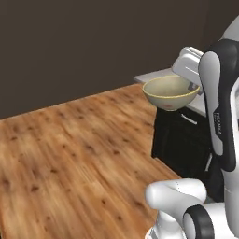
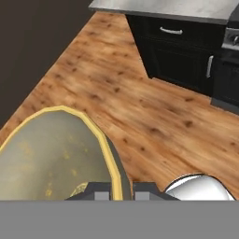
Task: Take the smaller bowl and place it next to the appetizer plate on the dining counter , and place the larger bowl next to the plate with cooked food.
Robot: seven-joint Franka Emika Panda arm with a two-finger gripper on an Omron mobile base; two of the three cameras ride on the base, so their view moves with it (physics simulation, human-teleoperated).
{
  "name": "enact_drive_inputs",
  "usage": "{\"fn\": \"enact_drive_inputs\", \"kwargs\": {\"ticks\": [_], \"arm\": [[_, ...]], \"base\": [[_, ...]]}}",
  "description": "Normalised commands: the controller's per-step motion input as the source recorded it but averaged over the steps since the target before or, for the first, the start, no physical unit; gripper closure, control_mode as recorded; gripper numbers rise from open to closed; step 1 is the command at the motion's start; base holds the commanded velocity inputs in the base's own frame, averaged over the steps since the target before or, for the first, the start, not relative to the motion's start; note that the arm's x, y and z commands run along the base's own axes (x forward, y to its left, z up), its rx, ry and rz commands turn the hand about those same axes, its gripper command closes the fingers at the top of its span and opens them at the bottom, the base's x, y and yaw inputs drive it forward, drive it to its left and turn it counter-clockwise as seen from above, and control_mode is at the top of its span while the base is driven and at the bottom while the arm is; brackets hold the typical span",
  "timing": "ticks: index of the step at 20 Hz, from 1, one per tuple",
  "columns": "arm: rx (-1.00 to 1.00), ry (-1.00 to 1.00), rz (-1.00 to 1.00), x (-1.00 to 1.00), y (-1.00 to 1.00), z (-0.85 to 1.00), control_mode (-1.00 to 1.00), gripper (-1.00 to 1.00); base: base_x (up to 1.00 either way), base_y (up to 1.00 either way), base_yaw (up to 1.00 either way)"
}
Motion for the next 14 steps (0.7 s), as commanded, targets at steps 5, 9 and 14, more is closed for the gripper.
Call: {"fn": "enact_drive_inputs", "kwargs": {"ticks": [5, 9, 14], "arm": [[0.00, 0.00, 0.00, 0.00, 0.00, 0.00, 1.00, 1.00], [0.00, 0.00, 0.00, 0.00, 0.00, 0.00, 1.00, 1.00], [0.00, 0.00, 0.00, 0.00, 0.00, 0.00, 1.00, 1.00]], "base": [[1.00, 0.53, -0.17], [1.00, 0.47, -0.17], [1.00, 0.37, -0.18]]}}
